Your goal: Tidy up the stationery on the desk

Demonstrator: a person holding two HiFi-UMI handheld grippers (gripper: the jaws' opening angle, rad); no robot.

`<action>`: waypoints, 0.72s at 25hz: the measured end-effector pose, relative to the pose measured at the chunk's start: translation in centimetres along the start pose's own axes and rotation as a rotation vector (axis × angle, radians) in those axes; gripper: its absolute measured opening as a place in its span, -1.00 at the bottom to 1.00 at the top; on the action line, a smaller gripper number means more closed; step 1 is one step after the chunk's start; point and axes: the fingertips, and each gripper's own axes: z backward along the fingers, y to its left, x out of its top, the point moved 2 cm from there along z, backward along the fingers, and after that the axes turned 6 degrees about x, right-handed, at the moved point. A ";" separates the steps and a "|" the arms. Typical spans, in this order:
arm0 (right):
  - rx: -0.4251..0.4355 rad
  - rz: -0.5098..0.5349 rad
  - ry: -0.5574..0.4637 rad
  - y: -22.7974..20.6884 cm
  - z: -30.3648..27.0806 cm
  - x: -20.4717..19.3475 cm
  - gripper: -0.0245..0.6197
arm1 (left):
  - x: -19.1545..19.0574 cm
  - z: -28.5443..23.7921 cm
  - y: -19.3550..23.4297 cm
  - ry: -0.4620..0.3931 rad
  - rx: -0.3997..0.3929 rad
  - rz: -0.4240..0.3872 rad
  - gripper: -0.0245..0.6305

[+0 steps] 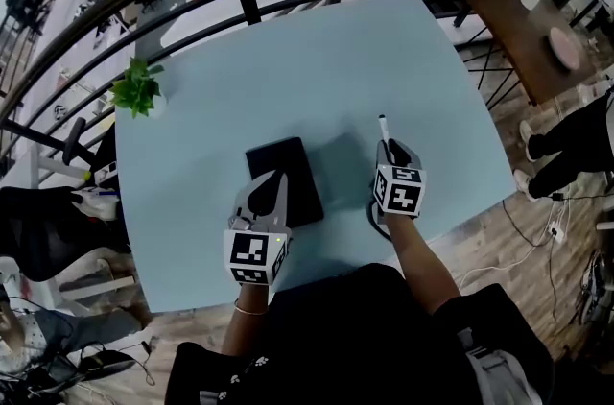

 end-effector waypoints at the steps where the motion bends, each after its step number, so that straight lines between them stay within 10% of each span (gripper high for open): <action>1: 0.011 0.003 -0.002 0.2 0.4 -0.2 -0.68 | 0.0 0.1 -0.3 -0.001 -0.001 -0.002 -0.91; 18: 0.146 0.041 -0.002 3.9 5.4 -2.8 -0.68 | -2.0 3.1 -3.2 0.016 0.038 0.002 -0.91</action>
